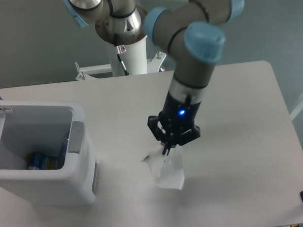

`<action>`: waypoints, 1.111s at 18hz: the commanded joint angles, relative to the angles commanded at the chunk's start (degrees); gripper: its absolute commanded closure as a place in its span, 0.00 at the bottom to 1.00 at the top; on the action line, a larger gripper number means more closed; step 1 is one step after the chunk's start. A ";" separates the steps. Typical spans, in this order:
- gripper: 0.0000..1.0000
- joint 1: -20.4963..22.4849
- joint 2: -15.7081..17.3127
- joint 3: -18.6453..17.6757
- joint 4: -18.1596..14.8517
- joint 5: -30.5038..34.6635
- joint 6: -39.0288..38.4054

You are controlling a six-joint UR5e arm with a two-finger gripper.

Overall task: Place the trash in the trash can
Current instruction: 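Carry the tissue over the bin and release it inside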

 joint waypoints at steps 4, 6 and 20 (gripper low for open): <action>1.00 -0.79 4.30 0.54 0.00 -6.69 -3.61; 1.00 -3.06 6.23 -0.25 0.17 -8.28 -4.49; 0.00 -16.44 14.50 -12.12 8.78 -7.93 -4.49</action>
